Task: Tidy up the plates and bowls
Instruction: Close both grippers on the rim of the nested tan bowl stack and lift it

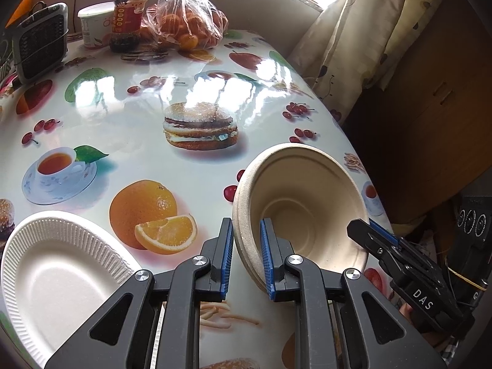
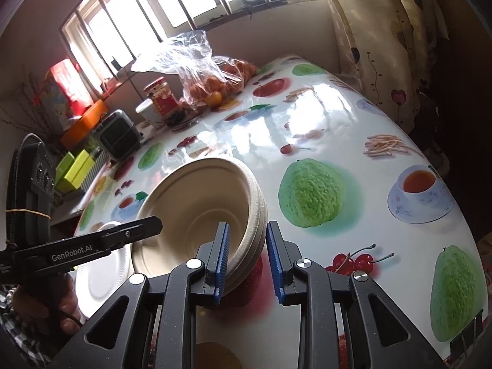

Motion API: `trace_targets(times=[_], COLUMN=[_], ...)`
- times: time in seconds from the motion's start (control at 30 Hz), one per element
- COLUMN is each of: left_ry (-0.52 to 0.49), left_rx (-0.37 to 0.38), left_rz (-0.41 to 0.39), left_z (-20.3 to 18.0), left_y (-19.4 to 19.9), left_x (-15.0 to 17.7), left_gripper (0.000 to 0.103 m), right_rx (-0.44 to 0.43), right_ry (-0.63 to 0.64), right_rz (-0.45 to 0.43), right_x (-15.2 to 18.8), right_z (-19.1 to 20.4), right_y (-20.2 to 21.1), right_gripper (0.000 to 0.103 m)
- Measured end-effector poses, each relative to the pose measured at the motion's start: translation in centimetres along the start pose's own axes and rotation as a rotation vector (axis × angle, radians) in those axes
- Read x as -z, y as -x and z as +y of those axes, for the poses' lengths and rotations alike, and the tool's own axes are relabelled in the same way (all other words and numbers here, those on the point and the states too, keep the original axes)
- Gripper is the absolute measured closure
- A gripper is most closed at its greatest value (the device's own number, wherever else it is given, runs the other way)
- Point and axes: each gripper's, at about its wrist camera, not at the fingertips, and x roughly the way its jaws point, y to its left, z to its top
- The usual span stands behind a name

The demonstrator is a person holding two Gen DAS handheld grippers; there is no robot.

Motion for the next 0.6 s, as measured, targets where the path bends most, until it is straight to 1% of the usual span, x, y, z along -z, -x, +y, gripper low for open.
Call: trace_targets(times=[0.6], left_ry=[0.017], left_rx=[-0.027], left_rz=[-0.057], left_z=[1.2], left_y=[3.3], left_x=[1.0], left_gripper=[0.084], right_rx=[-0.036], right_ry=[0.062], right_rz=[-0.018], right_x=[-0.3], right_z=[3.0], right_y=[0.9], right_gripper=[0.079])
